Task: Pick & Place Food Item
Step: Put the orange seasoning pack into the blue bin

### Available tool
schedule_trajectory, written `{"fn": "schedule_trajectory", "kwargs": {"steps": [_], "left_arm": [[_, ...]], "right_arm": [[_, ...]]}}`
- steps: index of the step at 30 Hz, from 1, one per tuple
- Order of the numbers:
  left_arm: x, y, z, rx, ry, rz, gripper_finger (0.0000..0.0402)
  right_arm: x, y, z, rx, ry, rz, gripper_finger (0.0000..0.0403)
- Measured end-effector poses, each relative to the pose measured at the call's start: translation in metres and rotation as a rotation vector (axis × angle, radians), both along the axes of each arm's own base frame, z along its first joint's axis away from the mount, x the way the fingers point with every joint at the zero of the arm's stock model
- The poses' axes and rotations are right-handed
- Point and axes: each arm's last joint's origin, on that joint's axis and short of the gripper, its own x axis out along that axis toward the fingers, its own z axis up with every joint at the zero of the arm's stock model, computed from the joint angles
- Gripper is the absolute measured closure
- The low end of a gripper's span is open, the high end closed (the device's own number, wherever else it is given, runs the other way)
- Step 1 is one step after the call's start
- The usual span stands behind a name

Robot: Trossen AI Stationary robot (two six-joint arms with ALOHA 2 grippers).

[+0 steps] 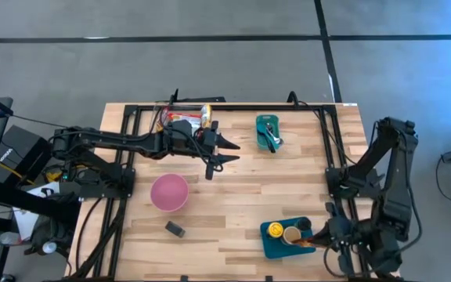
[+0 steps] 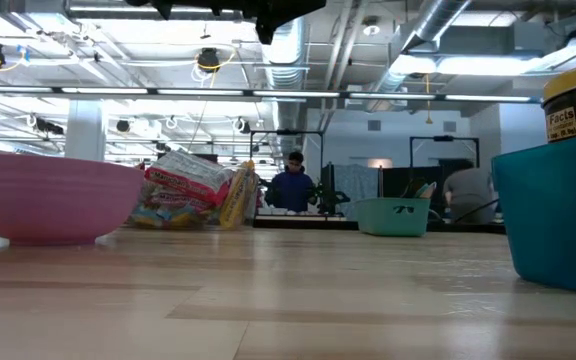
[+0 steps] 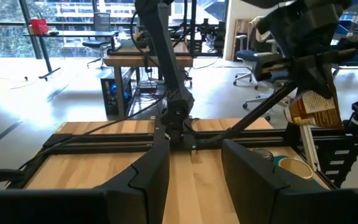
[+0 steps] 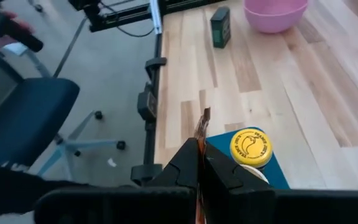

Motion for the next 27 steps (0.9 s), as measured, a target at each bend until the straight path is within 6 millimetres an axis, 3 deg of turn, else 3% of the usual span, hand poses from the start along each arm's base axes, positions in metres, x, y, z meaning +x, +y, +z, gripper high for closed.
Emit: {"fn": "schedule_trajectory", "kwargs": {"steps": [16,27], "left_arm": [[0.000,0.000,0.000,0.000,0.001,0.000,0.0262],[0.000,0.000,0.000,0.000,0.002,0.000,0.0262]], "right_arm": [[0.015,0.031,-0.041,-0.037,-0.015,-0.153,0.0403],[0.041,0.048,-0.060,0.003,-0.059,-0.232,0.0403]]}}
